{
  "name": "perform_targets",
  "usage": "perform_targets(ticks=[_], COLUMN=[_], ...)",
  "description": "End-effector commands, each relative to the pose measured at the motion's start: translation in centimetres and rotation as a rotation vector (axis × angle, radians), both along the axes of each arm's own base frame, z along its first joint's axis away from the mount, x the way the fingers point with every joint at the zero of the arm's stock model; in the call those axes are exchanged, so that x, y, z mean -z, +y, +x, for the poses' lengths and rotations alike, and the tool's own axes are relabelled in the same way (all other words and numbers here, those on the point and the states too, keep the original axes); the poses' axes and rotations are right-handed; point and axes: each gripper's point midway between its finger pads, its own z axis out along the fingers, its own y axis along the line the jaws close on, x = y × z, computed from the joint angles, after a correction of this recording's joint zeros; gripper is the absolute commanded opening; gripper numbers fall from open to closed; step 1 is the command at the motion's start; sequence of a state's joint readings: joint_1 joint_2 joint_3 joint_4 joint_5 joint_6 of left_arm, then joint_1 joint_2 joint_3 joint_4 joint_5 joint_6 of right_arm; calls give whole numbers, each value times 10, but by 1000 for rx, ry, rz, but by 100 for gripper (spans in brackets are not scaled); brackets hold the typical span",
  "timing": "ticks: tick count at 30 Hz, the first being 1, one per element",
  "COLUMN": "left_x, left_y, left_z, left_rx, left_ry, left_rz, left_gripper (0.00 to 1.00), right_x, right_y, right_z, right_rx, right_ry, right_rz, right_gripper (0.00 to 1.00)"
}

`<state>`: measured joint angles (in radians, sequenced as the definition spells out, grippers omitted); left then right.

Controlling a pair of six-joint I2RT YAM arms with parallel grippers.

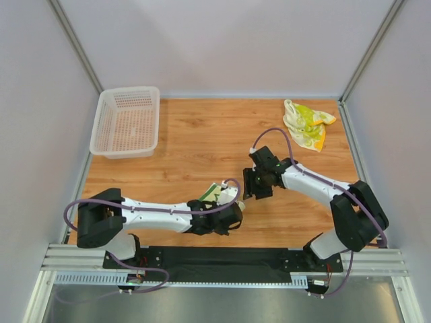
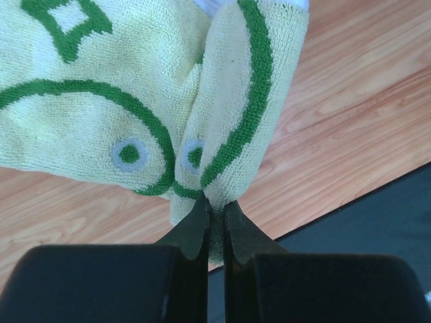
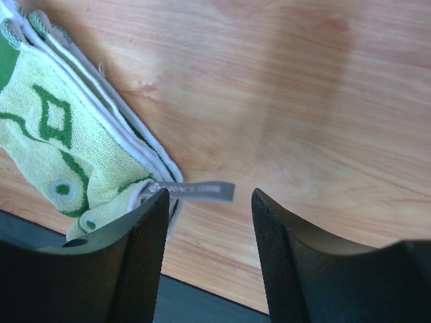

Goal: Roll the towels

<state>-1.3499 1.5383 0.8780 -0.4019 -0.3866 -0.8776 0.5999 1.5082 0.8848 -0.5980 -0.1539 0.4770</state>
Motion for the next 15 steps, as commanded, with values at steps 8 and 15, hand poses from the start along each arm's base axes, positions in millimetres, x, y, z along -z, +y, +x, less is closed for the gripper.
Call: perform_targets(ticks=[8,15], left_x=[-33,-17], left_y=[-27,-10], left_z=[0,12], left_rx=[-40,-128], left_ry=[233,355], left_rz=[-322,-423], left_gripper=[0,0], right_x=[-57,-77], right_y=[12,37], right_z=[-9,-36], right_rx=[-49,-119], right_ry=[-140,-125], right_rz=[239,493], right_gripper=[55,59])
